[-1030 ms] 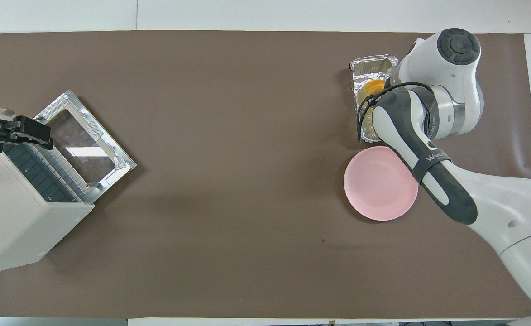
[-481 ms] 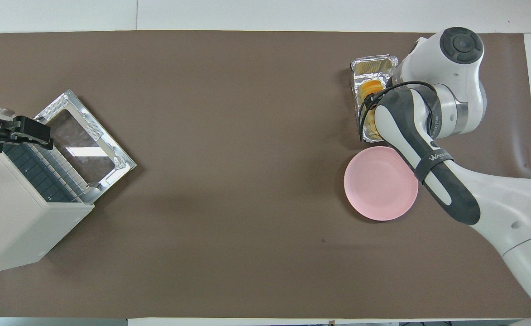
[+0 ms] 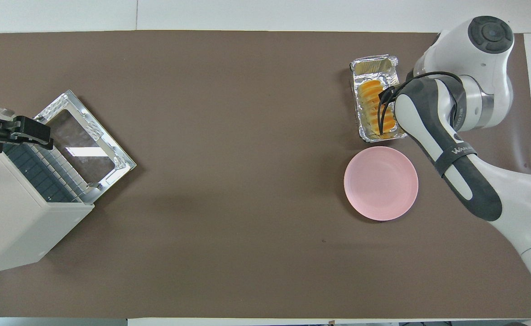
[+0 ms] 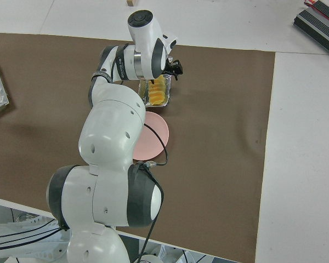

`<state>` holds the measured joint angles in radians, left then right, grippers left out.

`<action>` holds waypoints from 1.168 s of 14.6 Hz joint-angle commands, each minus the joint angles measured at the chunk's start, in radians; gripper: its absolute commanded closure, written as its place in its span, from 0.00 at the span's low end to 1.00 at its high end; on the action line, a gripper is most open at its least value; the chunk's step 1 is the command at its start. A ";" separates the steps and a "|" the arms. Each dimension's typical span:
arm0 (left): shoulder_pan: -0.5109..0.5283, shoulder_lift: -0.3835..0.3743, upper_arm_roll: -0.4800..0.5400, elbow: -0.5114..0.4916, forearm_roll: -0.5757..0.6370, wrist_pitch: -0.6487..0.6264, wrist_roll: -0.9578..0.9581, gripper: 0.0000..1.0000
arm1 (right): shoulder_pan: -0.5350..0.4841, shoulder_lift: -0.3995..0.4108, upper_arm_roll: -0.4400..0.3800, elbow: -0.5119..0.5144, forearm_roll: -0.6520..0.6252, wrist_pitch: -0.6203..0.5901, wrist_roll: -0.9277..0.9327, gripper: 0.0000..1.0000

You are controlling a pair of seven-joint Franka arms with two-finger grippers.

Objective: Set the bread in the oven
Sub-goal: 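Grasp the rim of the foil tray with the right gripper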

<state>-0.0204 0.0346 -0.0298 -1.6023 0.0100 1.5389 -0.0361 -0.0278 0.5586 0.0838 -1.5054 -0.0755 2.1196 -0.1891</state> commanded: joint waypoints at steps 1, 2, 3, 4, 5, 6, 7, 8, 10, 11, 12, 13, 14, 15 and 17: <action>-0.001 -0.027 0.004 -0.024 -0.012 0.000 0.002 0.00 | -0.015 0.004 0.013 -0.015 -0.013 0.031 -0.032 0.07; -0.001 -0.027 0.004 -0.024 -0.012 0.000 0.002 0.00 | -0.018 0.004 0.013 -0.036 -0.012 0.055 -0.033 0.09; 0.000 -0.027 0.004 -0.024 -0.012 0.000 0.002 0.00 | -0.024 0.004 0.013 -0.053 -0.013 0.075 -0.035 0.11; 0.000 -0.027 0.004 -0.024 -0.012 0.000 0.002 0.00 | -0.027 0.001 0.013 -0.067 -0.013 0.085 -0.036 0.14; -0.001 -0.027 0.004 -0.022 -0.012 0.000 0.002 0.00 | -0.027 0.000 0.013 -0.072 -0.013 0.086 -0.044 0.17; 0.000 -0.027 0.004 -0.022 -0.012 0.000 0.002 0.00 | -0.027 -0.002 0.013 -0.078 -0.013 0.086 -0.064 0.22; 0.000 -0.027 0.004 -0.024 -0.012 0.000 0.002 0.00 | -0.029 -0.006 0.013 -0.091 -0.013 0.101 -0.087 0.35; 0.000 -0.027 0.004 -0.024 -0.012 0.000 0.004 0.00 | -0.030 -0.009 0.013 -0.104 -0.013 0.115 -0.098 0.52; 0.000 -0.027 0.004 -0.024 -0.012 0.000 0.002 0.00 | -0.030 -0.011 0.013 -0.107 -0.012 0.118 -0.098 0.79; 0.000 -0.027 0.004 -0.024 -0.012 0.000 0.004 0.00 | -0.029 -0.011 0.013 -0.108 -0.009 0.118 -0.098 0.93; 0.000 -0.027 0.004 -0.022 -0.012 0.000 0.002 0.00 | -0.029 -0.011 0.013 -0.110 -0.006 0.118 -0.098 1.00; 0.000 -0.027 0.004 -0.024 -0.012 0.000 0.004 0.00 | -0.029 -0.012 0.013 -0.111 -0.006 0.118 -0.098 1.00; 0.000 -0.027 0.004 -0.022 -0.012 0.000 0.002 0.00 | -0.029 -0.012 0.013 -0.116 -0.004 0.120 -0.098 1.00; 0.000 -0.027 0.004 -0.022 -0.012 0.000 0.002 0.00 | -0.029 -0.014 0.013 -0.116 -0.003 0.117 -0.098 1.00; 0.000 -0.027 0.004 -0.022 -0.012 0.000 0.002 0.00 | -0.027 -0.014 0.013 -0.115 -0.003 0.108 -0.098 1.00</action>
<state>-0.0204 0.0346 -0.0298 -1.6023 0.0100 1.5389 -0.0361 -0.0427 0.5646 0.0861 -1.5884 -0.0755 2.2189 -0.2654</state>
